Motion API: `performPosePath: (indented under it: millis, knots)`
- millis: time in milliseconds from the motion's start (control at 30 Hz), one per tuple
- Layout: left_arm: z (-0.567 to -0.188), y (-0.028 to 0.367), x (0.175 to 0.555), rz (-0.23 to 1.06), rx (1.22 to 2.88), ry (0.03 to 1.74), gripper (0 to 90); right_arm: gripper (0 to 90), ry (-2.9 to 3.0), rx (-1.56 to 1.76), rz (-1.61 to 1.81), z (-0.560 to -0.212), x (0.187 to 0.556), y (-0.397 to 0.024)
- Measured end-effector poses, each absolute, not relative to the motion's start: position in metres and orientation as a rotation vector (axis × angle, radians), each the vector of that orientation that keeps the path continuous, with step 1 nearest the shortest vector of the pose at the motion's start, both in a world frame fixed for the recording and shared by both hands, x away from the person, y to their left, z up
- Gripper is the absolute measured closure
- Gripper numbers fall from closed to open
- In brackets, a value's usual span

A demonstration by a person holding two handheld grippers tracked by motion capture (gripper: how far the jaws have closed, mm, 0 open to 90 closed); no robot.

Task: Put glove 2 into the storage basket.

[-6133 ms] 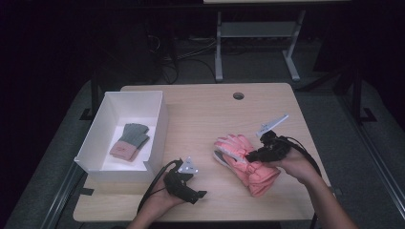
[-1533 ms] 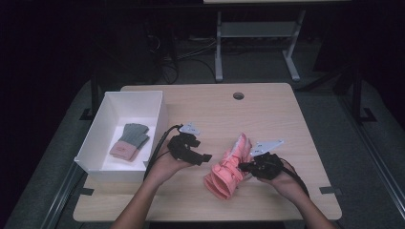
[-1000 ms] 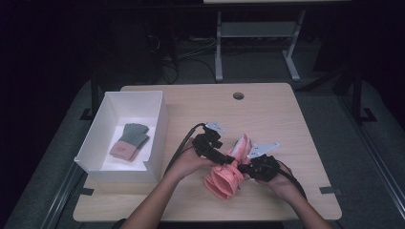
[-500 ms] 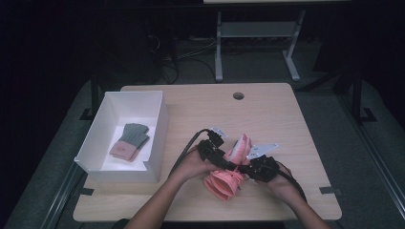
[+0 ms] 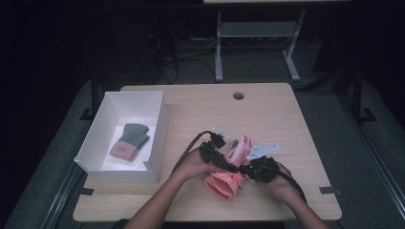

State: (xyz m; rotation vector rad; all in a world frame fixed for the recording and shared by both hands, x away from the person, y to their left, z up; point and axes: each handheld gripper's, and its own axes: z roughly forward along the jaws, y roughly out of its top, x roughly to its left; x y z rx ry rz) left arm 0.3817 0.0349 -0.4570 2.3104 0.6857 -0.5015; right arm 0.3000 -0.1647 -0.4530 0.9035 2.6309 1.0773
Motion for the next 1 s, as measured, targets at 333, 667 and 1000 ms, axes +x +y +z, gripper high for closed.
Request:
performPosePath:
  millis: [333, 667, 1000]
  knots:
    - [-0.462, 0.044, 0.388, -0.608, 2.245, 0.721, 55.2, 89.8, 2.626, 0.919, 1.113, -0.452, 0.300, -0.169]
    - [-0.453, 0.048, 0.387, -0.626, 2.215, 0.730, 61.7, 69.4, 2.609, 0.962, 1.221, -0.434, 0.287, -0.193]
    - [-0.425, 0.060, 0.383, -0.545, 2.216, 0.750, 61.7, 28.4, 2.468, 1.115, 1.240, -0.437, 0.270, -0.227]
